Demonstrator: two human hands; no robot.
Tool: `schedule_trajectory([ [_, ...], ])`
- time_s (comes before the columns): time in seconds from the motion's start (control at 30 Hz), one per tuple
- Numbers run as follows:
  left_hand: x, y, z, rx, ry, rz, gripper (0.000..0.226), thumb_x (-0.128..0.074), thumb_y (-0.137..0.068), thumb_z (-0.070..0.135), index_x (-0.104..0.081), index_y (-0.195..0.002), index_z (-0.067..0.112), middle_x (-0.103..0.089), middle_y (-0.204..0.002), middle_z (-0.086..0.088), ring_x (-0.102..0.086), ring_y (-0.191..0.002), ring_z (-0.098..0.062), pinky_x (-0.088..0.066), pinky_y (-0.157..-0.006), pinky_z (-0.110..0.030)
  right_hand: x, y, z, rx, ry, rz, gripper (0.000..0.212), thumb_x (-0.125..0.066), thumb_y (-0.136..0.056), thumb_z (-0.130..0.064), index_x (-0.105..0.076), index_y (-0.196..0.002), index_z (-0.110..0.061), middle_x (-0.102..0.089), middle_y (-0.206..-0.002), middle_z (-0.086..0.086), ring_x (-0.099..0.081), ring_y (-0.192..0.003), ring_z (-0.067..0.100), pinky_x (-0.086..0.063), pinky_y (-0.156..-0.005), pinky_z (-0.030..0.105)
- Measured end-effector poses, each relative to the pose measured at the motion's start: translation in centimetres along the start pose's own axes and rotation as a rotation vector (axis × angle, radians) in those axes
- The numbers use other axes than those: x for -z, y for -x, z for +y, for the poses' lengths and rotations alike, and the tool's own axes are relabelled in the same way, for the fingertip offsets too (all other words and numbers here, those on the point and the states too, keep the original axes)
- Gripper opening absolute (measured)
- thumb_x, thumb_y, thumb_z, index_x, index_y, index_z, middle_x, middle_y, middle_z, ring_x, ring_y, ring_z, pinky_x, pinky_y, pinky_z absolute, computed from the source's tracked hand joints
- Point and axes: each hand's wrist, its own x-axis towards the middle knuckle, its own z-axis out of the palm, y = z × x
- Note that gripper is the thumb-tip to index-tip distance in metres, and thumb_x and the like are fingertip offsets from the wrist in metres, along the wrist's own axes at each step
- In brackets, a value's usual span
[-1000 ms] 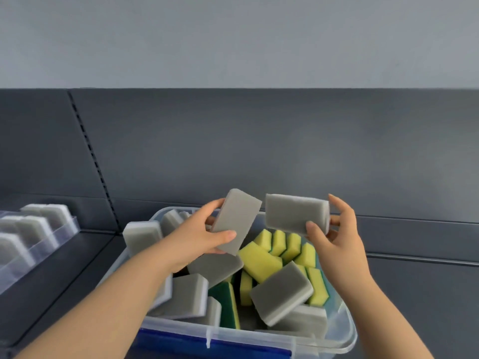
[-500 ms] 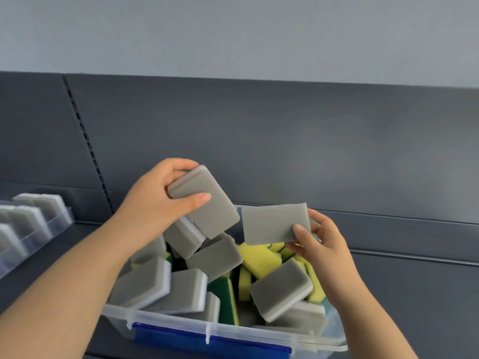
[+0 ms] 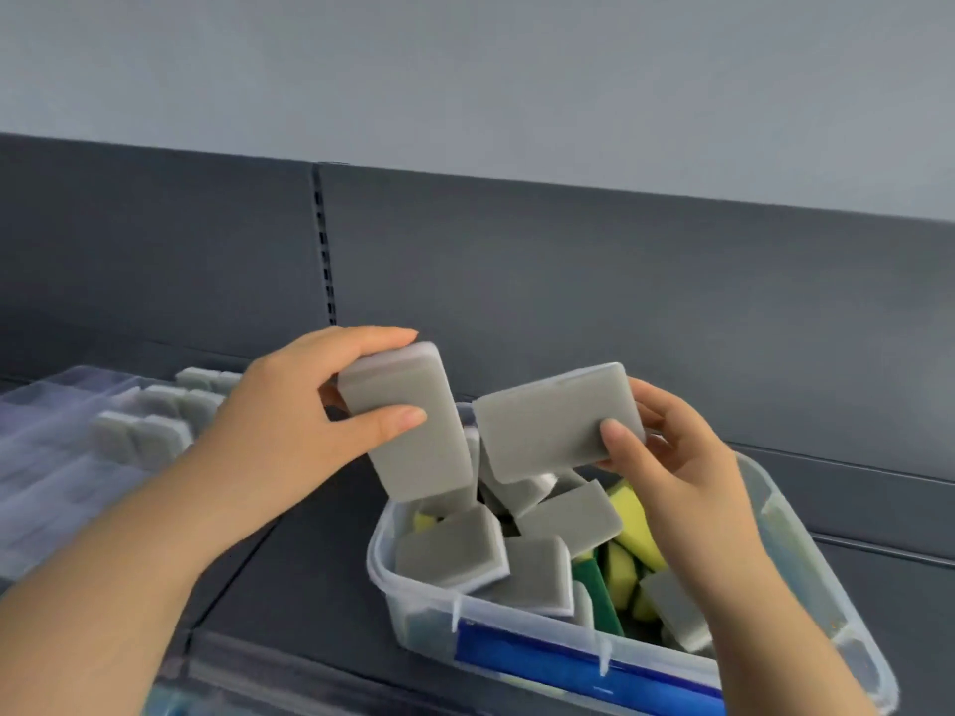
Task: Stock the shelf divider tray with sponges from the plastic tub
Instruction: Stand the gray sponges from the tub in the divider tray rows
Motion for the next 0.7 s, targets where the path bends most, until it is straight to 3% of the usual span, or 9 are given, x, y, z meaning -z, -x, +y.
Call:
schedule_trajectory([
  [0.17,9.0,3.6,-4.7,0.079,-0.08,0.052,0.045,-0.065,-0.058,0.057,-0.057,-0.102,0.057,-0.058,-0.103,0.029,-0.057,-0.09,0.004,-0.042,-0.071,-0.005,-9.9,1.9,-2.9,0.059,0.012,-0.15,0.034,-0.063,-0.084,-0.023,-0.059,-0.105,-0.048,-0.067,-0.103,-0.017,-0.064,-0.091,0.005,-0.052,-0.073,0.024],
  [0.3,15.4,7.5,-9.4,0.171,-0.102,0.039,0.047,-0.076,-0.068,0.032,-0.058,-0.11,0.046,-0.06,-0.106,0.02,-0.056,-0.099,-0.001,-0.049,-0.087,-0.028,-18.1,4.4,-3.6,0.082,0.009,-0.252,0.038,-0.062,-0.085,-0.016,-0.057,-0.111,-0.043,-0.064,-0.104,-0.023,-0.062,-0.093,-0.002,-0.047,-0.073,0.01],
  [0.43,20.1,11.6,-13.9,0.231,-0.182,0.058,0.048,-0.077,-0.07,0.024,-0.058,-0.111,0.041,-0.057,-0.109,0.022,-0.052,-0.1,0.007,-0.041,-0.081,-0.007,-25.3,6.9,-2.7,0.064,0.025,-0.307,0.04,-0.063,-0.084,-0.013,-0.056,-0.115,-0.037,-0.063,-0.109,-0.017,-0.06,-0.097,-0.002,-0.047,-0.078,0.011],
  [0.53,22.4,14.1,-16.7,0.279,-0.178,0.065,0.049,-0.078,-0.07,0.024,-0.054,-0.106,0.049,-0.055,-0.106,0.03,-0.051,-0.1,0.009,-0.04,-0.078,-0.006,-29.8,8.6,-2.0,0.049,0.076,-0.357,0.042,-0.065,-0.083,-0.014,-0.054,-0.109,-0.045,-0.062,-0.107,-0.017,-0.06,-0.095,-0.001,-0.048,-0.079,0.013],
  [0.7,24.7,16.2,-20.9,0.306,-0.233,0.073,0.052,-0.078,-0.07,0.025,-0.053,-0.105,0.053,-0.051,-0.107,0.036,-0.049,-0.101,0.01,-0.036,-0.075,-0.002,-34.9,9.3,-1.3,0.021,0.126,-0.418,0.045,-0.065,-0.083,-0.013,-0.051,-0.105,-0.05,-0.06,-0.108,-0.019,-0.058,-0.095,-0.004,-0.045,-0.075,0.006],
])
